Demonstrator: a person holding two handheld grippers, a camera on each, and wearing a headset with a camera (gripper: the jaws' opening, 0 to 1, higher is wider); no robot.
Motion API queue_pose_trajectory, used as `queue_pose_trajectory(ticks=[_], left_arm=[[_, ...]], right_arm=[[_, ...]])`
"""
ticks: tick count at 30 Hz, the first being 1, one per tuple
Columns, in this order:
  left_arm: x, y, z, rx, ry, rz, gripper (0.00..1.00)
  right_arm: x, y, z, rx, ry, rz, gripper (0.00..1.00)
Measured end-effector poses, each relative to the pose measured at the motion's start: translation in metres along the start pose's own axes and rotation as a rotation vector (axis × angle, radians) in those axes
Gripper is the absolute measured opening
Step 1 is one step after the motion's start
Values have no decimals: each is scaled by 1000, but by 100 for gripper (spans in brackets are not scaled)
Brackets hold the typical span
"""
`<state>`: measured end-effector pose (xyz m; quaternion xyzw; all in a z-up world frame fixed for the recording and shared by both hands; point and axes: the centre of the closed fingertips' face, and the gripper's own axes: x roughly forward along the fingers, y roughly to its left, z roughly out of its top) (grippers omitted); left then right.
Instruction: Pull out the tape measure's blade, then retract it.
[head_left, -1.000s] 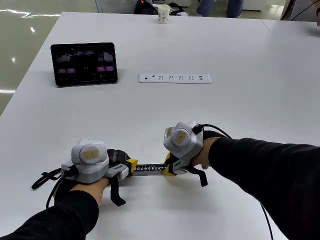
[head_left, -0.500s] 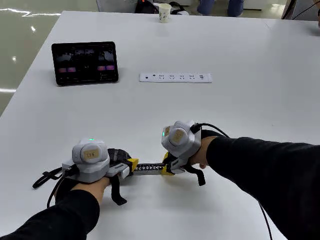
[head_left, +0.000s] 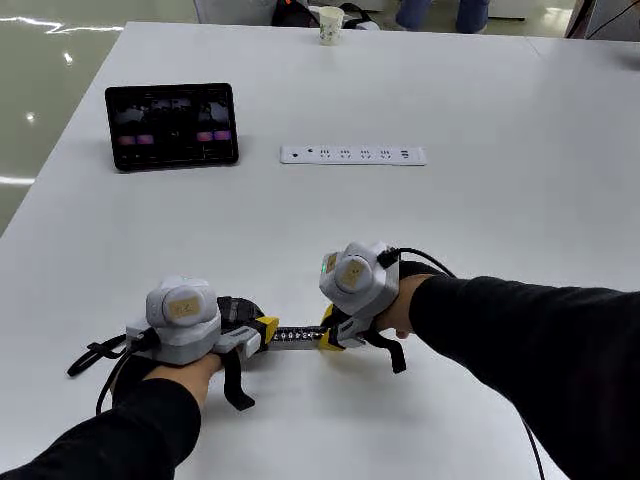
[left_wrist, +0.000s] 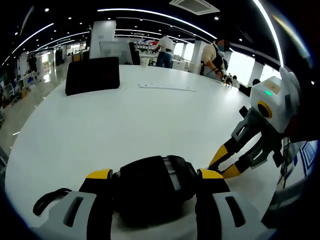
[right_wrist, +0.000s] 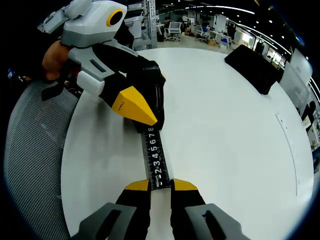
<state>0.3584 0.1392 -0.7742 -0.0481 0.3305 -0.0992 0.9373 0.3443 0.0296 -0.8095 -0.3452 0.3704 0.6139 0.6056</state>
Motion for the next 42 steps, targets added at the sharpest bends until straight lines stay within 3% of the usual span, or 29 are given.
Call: queue_pose_trajectory(ticks=[3, 42], left_arm=[[0, 0, -1, -2, 0, -1, 61], [2, 0, 0, -8, 6, -14, 61]], right_arm=[[1, 0, 2, 26, -16, 1, 11], [14, 5, 24, 35, -86, -10, 11]])
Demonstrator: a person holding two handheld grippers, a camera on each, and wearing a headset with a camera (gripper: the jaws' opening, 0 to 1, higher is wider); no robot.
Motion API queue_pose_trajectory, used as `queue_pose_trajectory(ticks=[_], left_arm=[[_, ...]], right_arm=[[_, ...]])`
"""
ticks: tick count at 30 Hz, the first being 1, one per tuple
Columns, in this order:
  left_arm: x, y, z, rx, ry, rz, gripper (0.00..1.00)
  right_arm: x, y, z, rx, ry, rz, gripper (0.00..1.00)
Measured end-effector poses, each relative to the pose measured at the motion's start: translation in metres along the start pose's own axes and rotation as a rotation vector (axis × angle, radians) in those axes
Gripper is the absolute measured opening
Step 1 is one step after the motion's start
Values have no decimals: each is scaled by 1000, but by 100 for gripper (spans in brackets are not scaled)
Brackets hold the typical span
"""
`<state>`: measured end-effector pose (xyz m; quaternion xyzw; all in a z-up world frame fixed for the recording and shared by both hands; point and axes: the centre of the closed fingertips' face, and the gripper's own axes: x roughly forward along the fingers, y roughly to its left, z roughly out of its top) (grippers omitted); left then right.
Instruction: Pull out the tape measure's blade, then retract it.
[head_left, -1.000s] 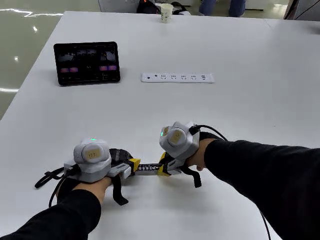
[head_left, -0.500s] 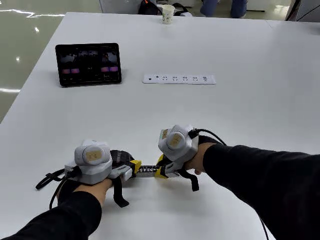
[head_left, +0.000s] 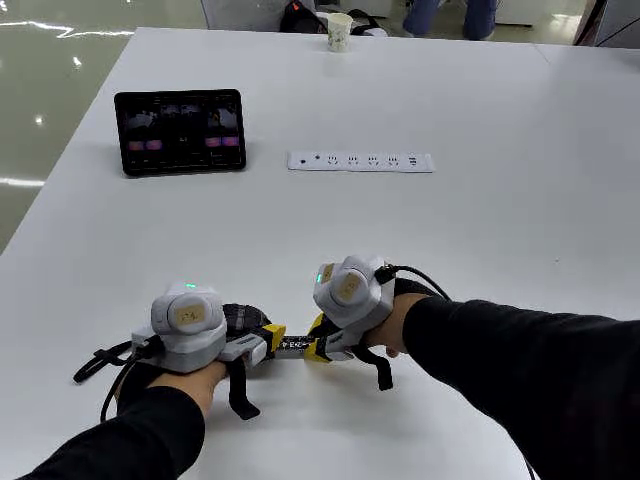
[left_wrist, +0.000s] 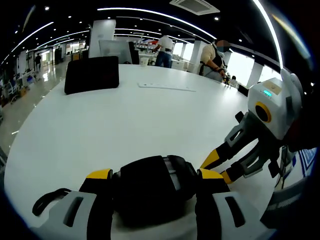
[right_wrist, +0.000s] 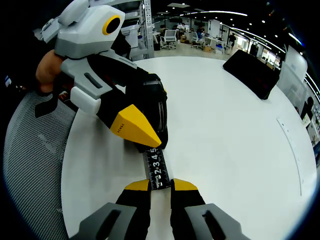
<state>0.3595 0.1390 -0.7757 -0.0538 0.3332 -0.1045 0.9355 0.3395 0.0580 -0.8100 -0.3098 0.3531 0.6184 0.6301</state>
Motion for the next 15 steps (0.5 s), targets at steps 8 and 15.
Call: queue_pose_trajectory(ticks=[8, 15], left_arm=[[-1, 0, 0, -1, -1, 0, 61], [-2, -1, 0, -1, -1, -1, 61]], right_arm=[[2, 1, 5, -3, -13, 1, 11], [5, 3, 9, -9, -22, 3, 11]])
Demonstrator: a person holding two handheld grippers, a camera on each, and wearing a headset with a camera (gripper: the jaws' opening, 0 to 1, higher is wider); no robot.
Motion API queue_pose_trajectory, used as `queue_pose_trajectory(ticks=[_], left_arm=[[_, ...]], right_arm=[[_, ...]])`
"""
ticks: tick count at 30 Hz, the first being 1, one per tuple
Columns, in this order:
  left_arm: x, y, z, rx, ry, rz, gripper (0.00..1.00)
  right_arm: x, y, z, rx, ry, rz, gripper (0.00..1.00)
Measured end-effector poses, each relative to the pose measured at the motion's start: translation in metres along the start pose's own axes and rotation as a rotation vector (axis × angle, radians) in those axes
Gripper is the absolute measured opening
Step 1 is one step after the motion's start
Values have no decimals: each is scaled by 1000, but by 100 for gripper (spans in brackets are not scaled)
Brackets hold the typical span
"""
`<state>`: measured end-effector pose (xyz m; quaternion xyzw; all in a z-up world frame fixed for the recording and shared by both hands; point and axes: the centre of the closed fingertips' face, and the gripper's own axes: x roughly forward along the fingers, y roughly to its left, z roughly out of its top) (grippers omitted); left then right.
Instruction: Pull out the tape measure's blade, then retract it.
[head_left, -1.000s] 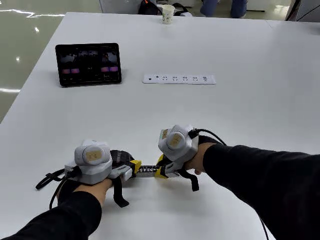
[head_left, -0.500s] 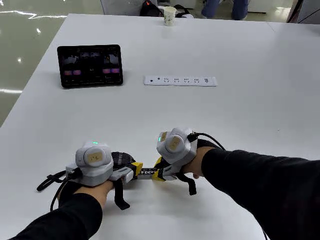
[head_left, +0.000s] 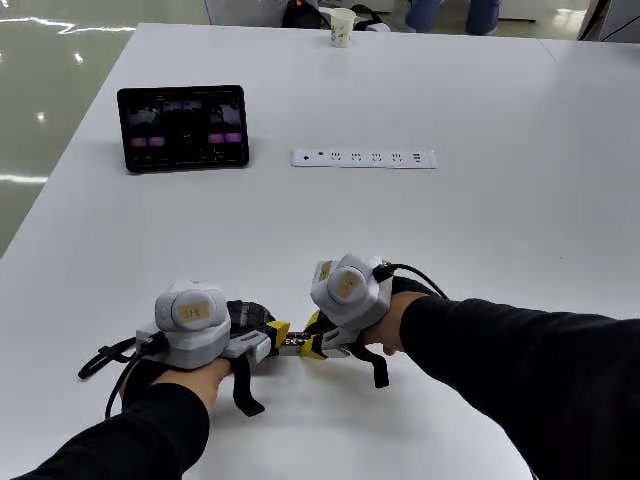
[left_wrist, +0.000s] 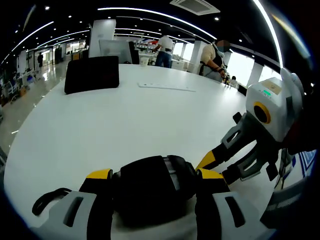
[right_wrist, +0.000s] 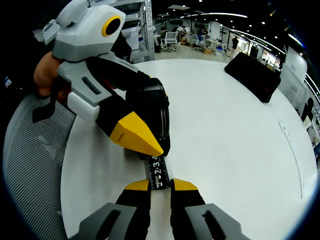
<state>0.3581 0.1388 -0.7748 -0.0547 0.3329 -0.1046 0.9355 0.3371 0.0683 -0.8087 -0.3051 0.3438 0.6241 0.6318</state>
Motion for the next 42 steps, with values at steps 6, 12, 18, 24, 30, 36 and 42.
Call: queue_pose_trajectory(ticks=[6, 12, 18, 24, 30, 36, 42], left_arm=[[0, 0, 0, -3, 0, 0, 61], [0, 0, 2, -3, -1, 0, 61], [-1, 0, 1, -5, 1, 0, 61], [0, 0, 0, -6, 3, 0, 61], [-1, 0, 1, -7, 3, 1, 61], [0, 0, 0, -9, 5, 0, 61], [0, 0, 0, -10, 4, 0, 61]], right_arm=[[2, 1, 3, -1, -2, 1, 11], [4, 0, 5, -6, -6, 1, 11], [6, 0, 7, -7, -9, 4, 11], [7, 0, 9, -14, -12, 6, 11], [9, 1, 11, -13, -17, 6, 11], [12, 2, 15, -17, -22, 11, 11], [14, 2, 18, -17, -26, 13, 11]])
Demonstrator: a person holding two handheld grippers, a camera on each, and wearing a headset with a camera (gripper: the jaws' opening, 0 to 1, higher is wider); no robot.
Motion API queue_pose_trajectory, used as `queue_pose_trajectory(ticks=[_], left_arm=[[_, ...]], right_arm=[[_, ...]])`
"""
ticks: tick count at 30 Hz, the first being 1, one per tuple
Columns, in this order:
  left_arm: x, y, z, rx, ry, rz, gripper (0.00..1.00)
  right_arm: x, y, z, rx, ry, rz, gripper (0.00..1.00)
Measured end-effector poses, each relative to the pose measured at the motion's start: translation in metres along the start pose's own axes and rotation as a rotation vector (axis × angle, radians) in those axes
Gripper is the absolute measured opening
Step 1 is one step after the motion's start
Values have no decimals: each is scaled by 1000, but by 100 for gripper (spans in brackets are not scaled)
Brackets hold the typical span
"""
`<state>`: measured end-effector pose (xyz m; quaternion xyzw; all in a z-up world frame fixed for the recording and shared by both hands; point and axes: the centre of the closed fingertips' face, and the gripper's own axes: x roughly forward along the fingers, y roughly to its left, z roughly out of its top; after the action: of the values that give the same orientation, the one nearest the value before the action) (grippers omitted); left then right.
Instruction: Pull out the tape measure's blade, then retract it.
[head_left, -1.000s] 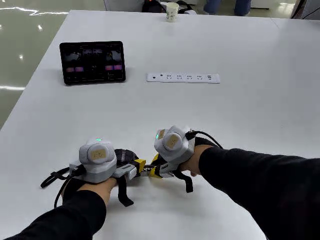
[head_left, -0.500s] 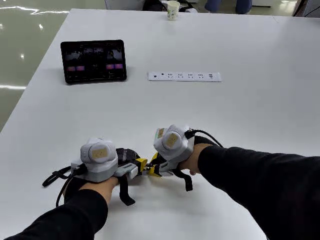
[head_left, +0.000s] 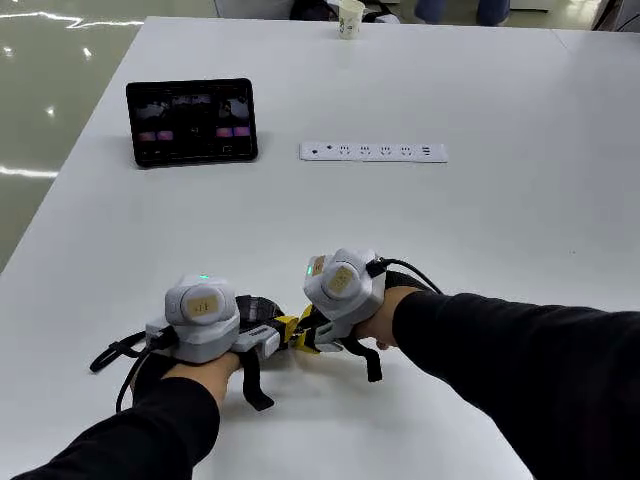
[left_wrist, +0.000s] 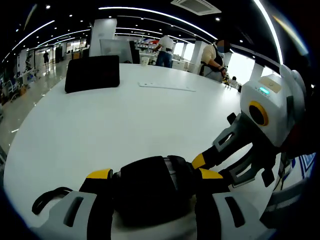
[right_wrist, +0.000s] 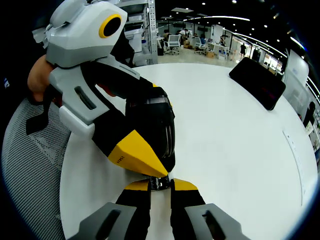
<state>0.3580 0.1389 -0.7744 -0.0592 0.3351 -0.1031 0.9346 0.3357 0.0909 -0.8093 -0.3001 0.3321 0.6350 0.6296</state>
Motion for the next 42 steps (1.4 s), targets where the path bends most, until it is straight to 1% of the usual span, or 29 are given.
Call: queue_pose_trajectory(ticks=[10, 20, 25, 27, 31, 36, 42], left_arm=[[0, 1, -1, 0, 0, -1, 61], [1, 1, -1, 3, -2, -3, 61], [1, 1, 0, 9, -8, 0, 62], [1, 0, -1, 11, -4, 9, 62], [2, 1, -1, 18, -2, 9, 63], [2, 1, 0, 20, 6, 13, 63], [1, 0, -1, 20, 21, 1, 64]], right_arm=[[2, 1, 3, 2, -12, 2, 11], [3, 1, 3, -3, -16, -8, 12], [4, 2, 3, -7, -1, -29, 12], [4, 1, 3, -17, 7, -35, 12], [3, 0, 3, -18, 18, -46, 13], [3, 0, 2, 4, 15, -54, 13], [2, 2, 2, 38, 8, -61, 13]])
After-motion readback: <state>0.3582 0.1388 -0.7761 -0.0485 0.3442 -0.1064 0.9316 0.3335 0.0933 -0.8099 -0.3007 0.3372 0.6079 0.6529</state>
